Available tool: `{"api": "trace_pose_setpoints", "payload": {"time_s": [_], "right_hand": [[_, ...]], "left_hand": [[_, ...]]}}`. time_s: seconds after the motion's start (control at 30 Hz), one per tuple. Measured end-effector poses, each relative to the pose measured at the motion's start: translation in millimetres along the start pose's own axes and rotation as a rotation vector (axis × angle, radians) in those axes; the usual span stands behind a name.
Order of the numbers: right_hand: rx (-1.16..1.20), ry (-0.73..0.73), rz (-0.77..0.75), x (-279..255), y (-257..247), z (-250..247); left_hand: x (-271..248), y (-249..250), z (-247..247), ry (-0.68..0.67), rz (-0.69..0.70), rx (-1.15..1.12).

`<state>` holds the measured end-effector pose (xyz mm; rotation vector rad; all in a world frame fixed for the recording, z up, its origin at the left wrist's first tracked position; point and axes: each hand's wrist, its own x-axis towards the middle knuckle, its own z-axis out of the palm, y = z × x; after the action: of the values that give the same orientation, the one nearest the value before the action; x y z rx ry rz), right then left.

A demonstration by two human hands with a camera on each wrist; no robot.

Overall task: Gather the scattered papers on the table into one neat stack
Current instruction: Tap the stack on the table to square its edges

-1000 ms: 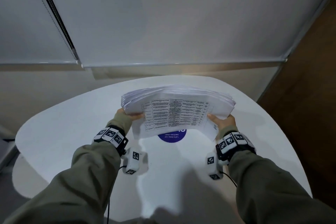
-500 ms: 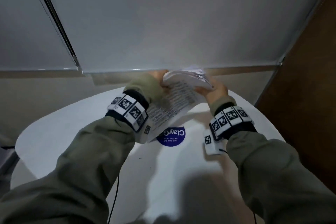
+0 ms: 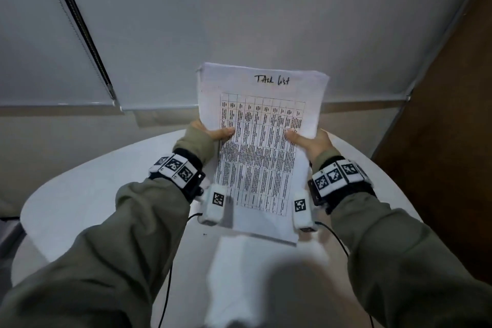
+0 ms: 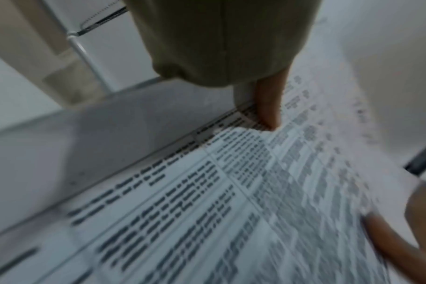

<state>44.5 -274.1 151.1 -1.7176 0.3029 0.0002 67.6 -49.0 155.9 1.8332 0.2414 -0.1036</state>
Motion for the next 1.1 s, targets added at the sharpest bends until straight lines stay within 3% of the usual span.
{"api": "trace_pose_setpoints", "payload": {"time_s": [0.1, 0.27, 0.43, 0.53, 0.77, 1.0, 1.1], "right_hand": [[0.007, 0.104, -0.038, 1.8, 4.7, 12.9], [0.065, 0.192, -0.138, 3.6, 15.9, 18.8], [-0.044, 0.054, -0.022, -1.2, 48.8, 11.9], [-0.047, 0.049, 0.043, 0.2, 58.0, 13.2], [-0.021, 0.046, 0.019, 3.6, 57.5, 9.4], [0.108, 0.015, -0.066, 1.8, 55.5, 5.1], [0.094, 0.031, -0.076, 0.9, 58.5, 7.5]], "left_hand": [[-5.2, -5.6, 8.5, 0.102, 0.026, 0.103], [-8.0, -10.1, 18.1, 0.048, 0.167, -0.115], [-6.7, -47.1, 23.9, 0.062, 0.135, -0.164], [1.6, -53.5, 25.0, 0.06, 0.097, -0.137], [15.1, -50.8, 18.4, 0.042, 0.051, -0.103], [17.9, -48.4, 9.2, -0.094, 0.058, -0.079], [17.7, -51.9, 15.5, -0.058, 0.045, -0.103]]}}
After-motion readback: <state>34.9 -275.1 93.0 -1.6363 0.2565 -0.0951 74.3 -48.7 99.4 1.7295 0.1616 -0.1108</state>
